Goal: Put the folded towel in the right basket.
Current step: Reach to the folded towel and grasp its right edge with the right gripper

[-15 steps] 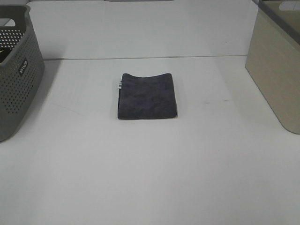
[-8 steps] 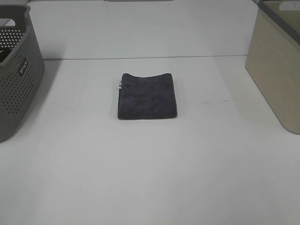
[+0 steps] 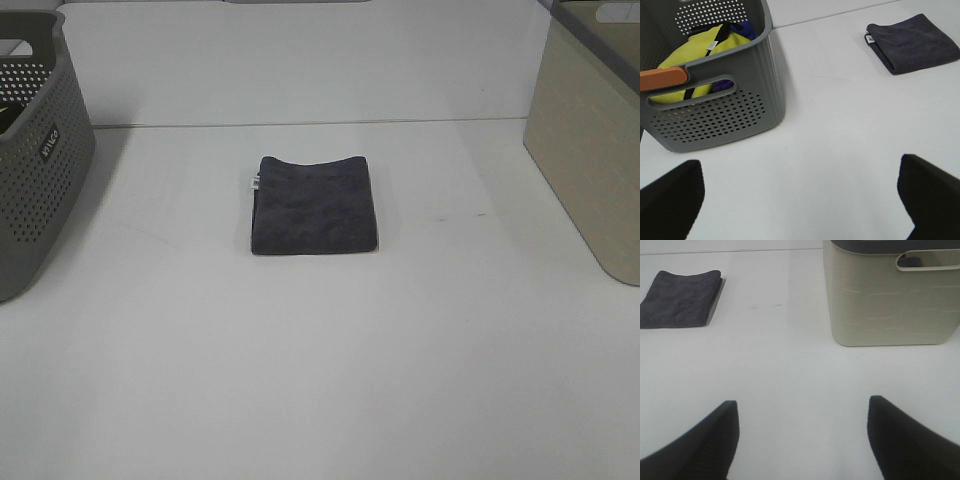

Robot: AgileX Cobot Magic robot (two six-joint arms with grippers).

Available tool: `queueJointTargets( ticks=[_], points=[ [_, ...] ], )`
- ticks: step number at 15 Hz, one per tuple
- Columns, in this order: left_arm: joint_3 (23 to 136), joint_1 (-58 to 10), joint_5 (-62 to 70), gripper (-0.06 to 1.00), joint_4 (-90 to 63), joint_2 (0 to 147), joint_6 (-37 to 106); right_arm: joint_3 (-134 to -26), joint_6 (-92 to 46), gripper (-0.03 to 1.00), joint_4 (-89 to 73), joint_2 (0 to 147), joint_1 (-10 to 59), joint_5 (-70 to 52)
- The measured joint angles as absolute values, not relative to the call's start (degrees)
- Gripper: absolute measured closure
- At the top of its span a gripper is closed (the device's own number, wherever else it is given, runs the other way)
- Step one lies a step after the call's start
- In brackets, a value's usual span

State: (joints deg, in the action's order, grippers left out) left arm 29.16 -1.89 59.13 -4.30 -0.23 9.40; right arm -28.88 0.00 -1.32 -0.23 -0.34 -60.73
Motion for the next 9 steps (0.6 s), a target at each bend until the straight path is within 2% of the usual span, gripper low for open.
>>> queueJointTargets(
  ticks=[9],
  points=[
    [29.16, -1.89, 59.13, -0.04, -4.3, -0.23, 9.4, -28.88, 0.0, 0.29, -1.32, -0.23, -0.34, -60.73]
  ],
)
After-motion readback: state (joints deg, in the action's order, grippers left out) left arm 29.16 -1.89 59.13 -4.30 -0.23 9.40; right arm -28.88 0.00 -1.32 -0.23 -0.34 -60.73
